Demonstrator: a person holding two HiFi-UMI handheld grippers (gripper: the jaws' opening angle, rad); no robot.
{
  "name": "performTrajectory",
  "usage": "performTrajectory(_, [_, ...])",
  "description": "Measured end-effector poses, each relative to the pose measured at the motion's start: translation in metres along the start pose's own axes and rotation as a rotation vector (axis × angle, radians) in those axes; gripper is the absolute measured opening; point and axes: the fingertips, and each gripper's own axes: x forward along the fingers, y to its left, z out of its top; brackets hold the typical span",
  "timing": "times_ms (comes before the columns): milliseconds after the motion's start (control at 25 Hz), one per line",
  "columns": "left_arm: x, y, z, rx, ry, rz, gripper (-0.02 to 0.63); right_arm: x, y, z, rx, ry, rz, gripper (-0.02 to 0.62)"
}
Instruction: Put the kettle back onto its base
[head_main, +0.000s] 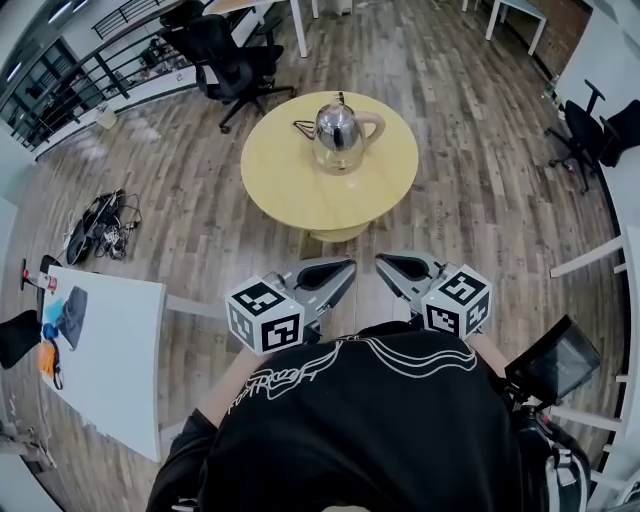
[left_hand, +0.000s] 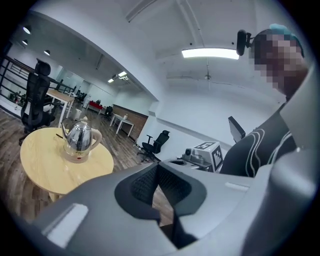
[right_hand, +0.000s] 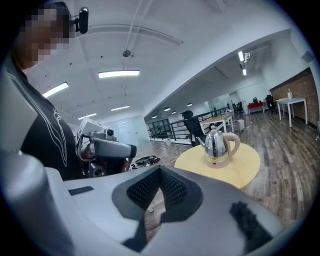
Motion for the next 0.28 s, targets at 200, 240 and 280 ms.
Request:
performTrajectory(200, [0.008,-0.015,-0.009,0.012,0.021,-0.045,0.006,-0.016,0.000,-0.005,0.019,-0.006,-0.016,0.006])
performTrajectory(240, [0.009,-0.017,-0.011,0.008,0.026,-0.050,0.005,-0.018,0.001,-0.006,0.022,-0.007,-0.020,0.006])
performTrajectory(280, [0.009,-0.019,-0.012,0.005,0.030,-0.054,0.005,-0.020,0.001,-0.006,0.024,-0.007,-0.025,0.006])
